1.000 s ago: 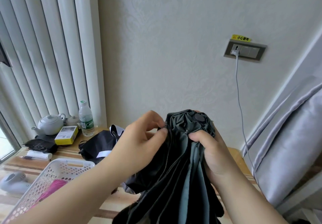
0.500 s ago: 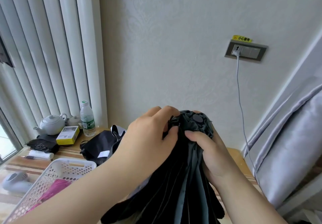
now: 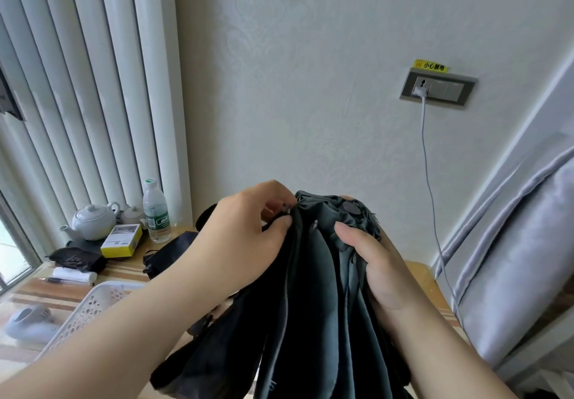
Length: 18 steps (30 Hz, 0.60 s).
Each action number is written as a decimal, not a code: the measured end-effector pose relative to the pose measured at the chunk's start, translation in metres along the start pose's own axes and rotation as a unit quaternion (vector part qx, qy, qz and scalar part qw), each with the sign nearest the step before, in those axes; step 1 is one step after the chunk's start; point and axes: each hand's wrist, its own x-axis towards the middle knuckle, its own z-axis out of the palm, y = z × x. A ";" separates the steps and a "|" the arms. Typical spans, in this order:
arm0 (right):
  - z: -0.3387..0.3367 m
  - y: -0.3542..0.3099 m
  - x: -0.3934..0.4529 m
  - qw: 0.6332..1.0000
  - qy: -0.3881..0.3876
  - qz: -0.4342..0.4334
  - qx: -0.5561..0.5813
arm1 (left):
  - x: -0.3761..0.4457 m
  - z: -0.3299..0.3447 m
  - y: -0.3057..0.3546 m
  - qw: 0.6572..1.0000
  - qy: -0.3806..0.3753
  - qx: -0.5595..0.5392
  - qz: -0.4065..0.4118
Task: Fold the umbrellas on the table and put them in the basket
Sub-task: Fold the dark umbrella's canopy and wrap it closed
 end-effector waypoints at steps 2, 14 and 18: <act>-0.003 0.004 0.003 1.000 0.005 -0.005 -0.017 | 0.002 -0.001 -0.001 1.000 -0.006 -0.012 0.017; -0.001 0.006 0.007 0.999 -0.028 -0.027 -0.002 | -0.002 0.011 0.003 0.955 0.039 0.219 0.198; 0.003 0.010 0.008 0.998 -0.053 -0.039 0.004 | -0.001 0.016 0.002 0.951 0.052 0.232 0.200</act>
